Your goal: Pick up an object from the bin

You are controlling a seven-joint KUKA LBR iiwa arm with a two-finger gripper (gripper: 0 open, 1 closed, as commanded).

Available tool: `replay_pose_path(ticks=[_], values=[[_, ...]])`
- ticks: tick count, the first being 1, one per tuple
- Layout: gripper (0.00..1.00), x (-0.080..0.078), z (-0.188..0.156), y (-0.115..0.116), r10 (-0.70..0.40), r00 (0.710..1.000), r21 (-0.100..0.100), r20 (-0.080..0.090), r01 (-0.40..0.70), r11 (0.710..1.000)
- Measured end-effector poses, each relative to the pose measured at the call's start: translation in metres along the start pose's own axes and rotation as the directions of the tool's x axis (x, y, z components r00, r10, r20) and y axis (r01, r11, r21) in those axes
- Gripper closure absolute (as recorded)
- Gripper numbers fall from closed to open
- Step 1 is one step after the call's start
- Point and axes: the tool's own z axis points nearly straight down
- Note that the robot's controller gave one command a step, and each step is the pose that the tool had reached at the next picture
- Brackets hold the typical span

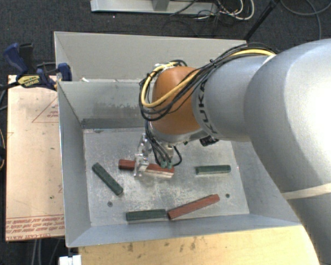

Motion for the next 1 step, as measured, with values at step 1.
replay_pose_path(ticks=[1], values=[[1.00, -0.0282, -0.1432, 0.0013, -0.324, 0.946, 0.002, -0.016, 0.324, 0.946]])
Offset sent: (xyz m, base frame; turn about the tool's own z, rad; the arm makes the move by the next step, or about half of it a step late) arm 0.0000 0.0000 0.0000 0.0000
